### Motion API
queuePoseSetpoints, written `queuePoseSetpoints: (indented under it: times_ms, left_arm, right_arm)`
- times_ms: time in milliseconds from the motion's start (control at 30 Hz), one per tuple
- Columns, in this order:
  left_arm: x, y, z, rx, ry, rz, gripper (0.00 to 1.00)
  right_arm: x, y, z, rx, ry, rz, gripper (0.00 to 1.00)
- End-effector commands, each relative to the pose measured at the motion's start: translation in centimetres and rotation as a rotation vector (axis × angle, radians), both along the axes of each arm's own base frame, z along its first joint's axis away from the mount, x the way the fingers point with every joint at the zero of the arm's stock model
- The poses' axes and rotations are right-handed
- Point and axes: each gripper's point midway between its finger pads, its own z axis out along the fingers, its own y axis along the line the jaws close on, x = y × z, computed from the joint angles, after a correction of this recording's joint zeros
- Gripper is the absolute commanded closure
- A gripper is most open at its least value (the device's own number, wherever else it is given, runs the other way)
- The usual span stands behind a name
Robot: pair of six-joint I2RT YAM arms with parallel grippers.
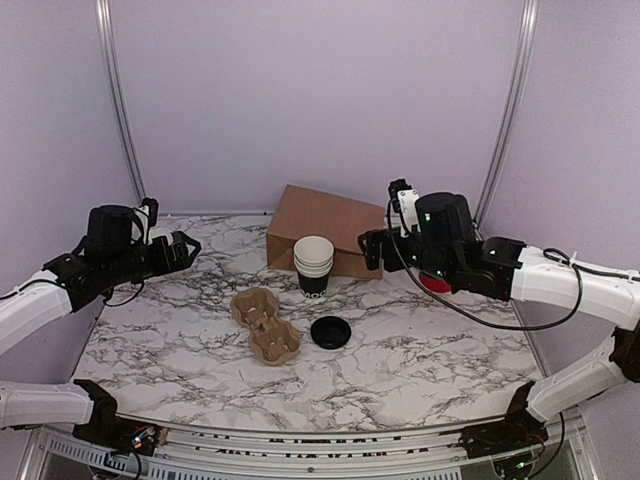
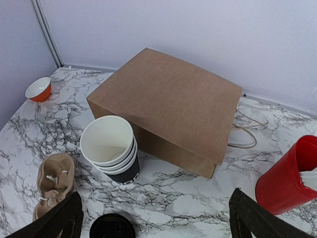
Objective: Pack the takeout coffee
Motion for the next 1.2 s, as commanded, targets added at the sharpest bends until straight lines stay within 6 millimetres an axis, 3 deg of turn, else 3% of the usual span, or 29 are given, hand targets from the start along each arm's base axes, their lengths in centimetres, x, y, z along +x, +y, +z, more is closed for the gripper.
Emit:
queuePoseSetpoints:
  times_ms: [0, 100, 367, 800, 1167]
  left_arm:
    - [-1.1, -0.5, -1.3, -0.053, 0.060, -0.002, 0.01]
    - [-1.6, -1.2, -2.8, -0.075, 0.095, -0.005, 0.01]
    - [-2.4, -1.6, -4.4, -0.105, 0.128, -0.005, 0.01]
    - [-2.4, -2.0, -4.5, -0.129, 0.130, -0.013, 0.01]
    - [-2.6, -2.2, -4.4, -0.139, 0.130, -0.025, 0.01]
  right_arm:
    - [1.3, 1.3, 1.6, 0.088, 0.043, 0.035, 0.00]
    - [1.4, 3.0, 1.6, 0.128, 0.068, 0.087, 0.00]
    - [2.7, 5.9, -1.7, 0.072, 0.181, 0.133, 0.08]
    - [8.2, 8.7, -6.3, 0.113, 0.342, 0.125, 0.53]
    - [9.9, 10.0, -7.9, 0.141, 0.384, 0.127, 0.67]
